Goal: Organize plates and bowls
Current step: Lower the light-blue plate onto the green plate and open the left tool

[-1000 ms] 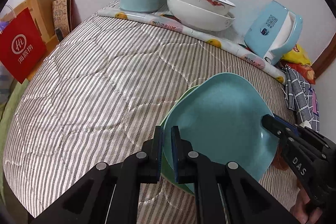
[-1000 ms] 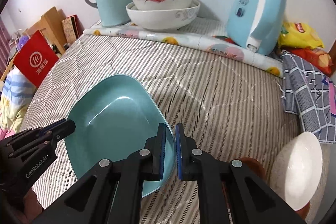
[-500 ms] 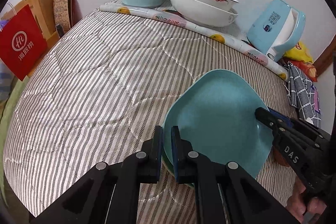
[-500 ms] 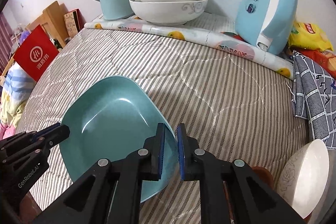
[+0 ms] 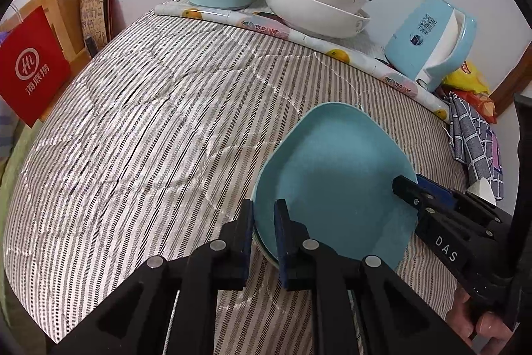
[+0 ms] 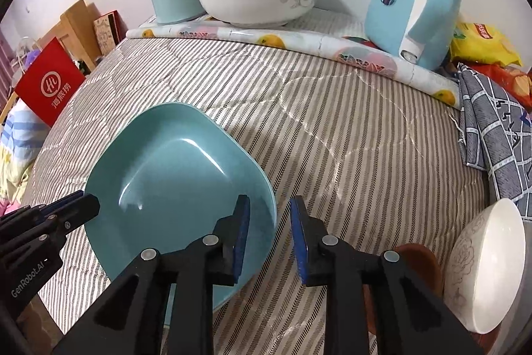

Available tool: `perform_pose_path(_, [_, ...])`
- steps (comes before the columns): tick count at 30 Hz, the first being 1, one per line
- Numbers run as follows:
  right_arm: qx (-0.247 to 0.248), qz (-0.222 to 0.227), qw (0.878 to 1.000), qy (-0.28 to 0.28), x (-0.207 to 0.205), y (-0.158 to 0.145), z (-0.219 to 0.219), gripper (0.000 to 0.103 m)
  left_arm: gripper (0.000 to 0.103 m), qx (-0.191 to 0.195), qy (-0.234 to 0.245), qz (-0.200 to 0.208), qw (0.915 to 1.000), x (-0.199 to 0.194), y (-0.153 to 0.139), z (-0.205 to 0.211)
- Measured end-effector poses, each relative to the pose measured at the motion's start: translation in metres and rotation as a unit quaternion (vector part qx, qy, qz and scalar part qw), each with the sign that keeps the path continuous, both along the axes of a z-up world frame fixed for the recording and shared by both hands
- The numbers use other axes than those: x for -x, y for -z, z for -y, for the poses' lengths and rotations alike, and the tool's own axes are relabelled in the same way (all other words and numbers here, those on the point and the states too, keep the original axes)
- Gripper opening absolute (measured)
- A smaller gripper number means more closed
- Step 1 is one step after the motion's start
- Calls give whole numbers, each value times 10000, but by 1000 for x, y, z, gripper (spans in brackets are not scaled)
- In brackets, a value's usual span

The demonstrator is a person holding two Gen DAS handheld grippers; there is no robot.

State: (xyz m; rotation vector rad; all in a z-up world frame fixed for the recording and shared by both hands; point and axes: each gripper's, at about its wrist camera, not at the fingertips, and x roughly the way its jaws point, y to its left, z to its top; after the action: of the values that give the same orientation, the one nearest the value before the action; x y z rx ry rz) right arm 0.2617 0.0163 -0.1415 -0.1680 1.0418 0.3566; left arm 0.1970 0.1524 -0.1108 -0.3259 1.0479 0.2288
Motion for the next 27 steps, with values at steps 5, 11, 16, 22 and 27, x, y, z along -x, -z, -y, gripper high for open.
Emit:
perform_pose_path(5, [62,-25,10000,10,6,2,0,25,18,71,31,-30,10000,5,2,0])
perform_pose_path(11, [137,-68,9999,46,13,5,1,30,27,64,53,-33,10000,9,0,1])
perform_pose_path(16, [135,-49,9998,114,18,3,6,33,39,-8,73,35,10000,13,-5,2])
perform_pose_path(22, [32,154,9995,283,32,-9,15,44,40,-148,154,167,9996,19,-16,8])
perform_pose_path(27, [-136,460,9982,347,48,-23,28,54,40,-234,142,380,9989,27,-27,17])
